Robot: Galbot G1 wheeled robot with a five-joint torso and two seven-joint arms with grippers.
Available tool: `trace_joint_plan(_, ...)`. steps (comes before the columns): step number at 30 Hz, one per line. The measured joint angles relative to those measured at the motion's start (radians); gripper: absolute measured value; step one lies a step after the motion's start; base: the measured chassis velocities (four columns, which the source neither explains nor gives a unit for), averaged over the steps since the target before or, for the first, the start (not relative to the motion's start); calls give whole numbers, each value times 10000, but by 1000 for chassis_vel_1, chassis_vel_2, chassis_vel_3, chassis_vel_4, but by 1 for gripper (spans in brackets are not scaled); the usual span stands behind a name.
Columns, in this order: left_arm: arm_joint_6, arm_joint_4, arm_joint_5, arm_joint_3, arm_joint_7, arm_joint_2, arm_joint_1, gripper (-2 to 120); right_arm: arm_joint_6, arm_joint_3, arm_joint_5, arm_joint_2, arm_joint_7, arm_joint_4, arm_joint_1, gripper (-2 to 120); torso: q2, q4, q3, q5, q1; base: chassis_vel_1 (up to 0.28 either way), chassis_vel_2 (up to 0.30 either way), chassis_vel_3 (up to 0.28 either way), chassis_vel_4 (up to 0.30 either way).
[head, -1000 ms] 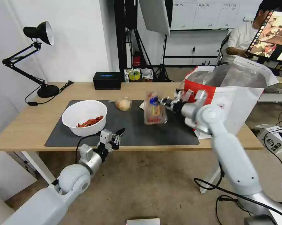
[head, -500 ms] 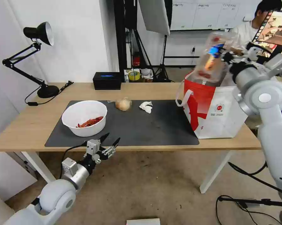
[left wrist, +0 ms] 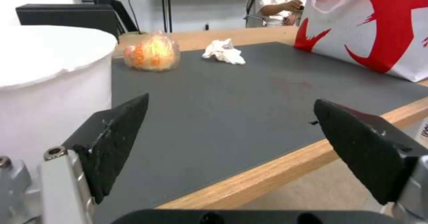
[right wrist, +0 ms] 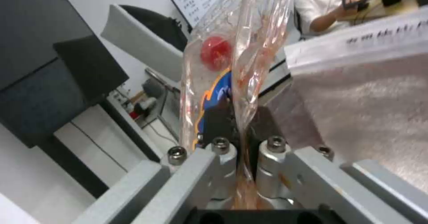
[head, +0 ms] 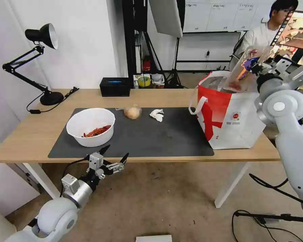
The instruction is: Pick up the trash from the table and place it into the takeout bag.
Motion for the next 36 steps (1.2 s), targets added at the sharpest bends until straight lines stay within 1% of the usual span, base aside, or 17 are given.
trace_joint_plan(10,-43,-100,97,77,-40,-38,121,100,44,38,811,78,191,20,-68,0,0,0,0,0,1,0,0,0,0)
trace_joint_plan(15,-42,-112,117,41,-46,-35,195,100,20,107,1306,139,313,239,-205,1,0,0,0,0,0,0,0,0,0)
trace_joint_plan(17,-40,-115,136,38,-48,-41,222,100,3,135,1447,221,389,356,-255,8,0,1,0,0,0,0,0,0,0)
trace_joint_plan(18,-34,-128,152,38,-53,-49,240,100,-14,140,1547,255,452,423,-284,15,0,1,0,-1,0,0,0,0,0)
trace_joint_plan(19,-34,-128,152,38,-53,-49,240,100,-14,140,1547,255,452,423,-284,15,0,1,0,-1,0,0,0,0,0)
trace_joint_plan(22,-31,-175,229,29,-54,-46,307,100,-41,74,1683,269,637,511,-295,28,0,0,0,0,0,0,0,0,0)
trace_joint_plan(23,-31,-175,229,29,-54,-46,307,100,-41,74,1683,269,637,511,-295,28,0,0,0,0,0,0,0,0,0)
trace_joint_plan(26,-28,-234,344,18,-54,-24,374,100,-149,70,1739,280,766,665,-298,43,0,2,0,-1,0,0,0,0,0)
trace_joint_plan(27,-28,-234,344,18,-54,-24,374,100,-149,70,1739,280,766,665,-298,43,0,2,0,-1,0,0,0,0,0)
trace_joint_plan(29,-17,-273,358,13,-54,-10,386,100,-219,93,1741,265,801,739,-341,53,0,1,0,-1,0,0,0,0,0)
trace_joint_plan(30,-9,-280,363,3,-54,-10,395,100,-246,113,1747,248,802,775,-379,57,0,0,0,0,0,0,0,0,0)
trace_joint_plan(31,-9,-280,363,3,-54,-10,395,100,-246,113,1747,248,802,775,-379,57,0,0,0,0,0,0,0,0,0)
trace_joint_plan(33,0,-288,409,-58,-56,-37,465,100,-316,170,1758,178,707,888,-515,68,0,0,0,-1,0,0,0,0,0)
trace_joint_plan(34,0,-288,409,-58,-56,-37,465,100,-316,170,1758,178,707,888,-515,68,0,0,0,-1,0,0,0,0,0)
trace_joint_plan(36,2,-316,439,-168,-57,-60,571,100,-347,218,1758,92,360,1039,-651,77,0,0,0,0,0,0,0,0,0)
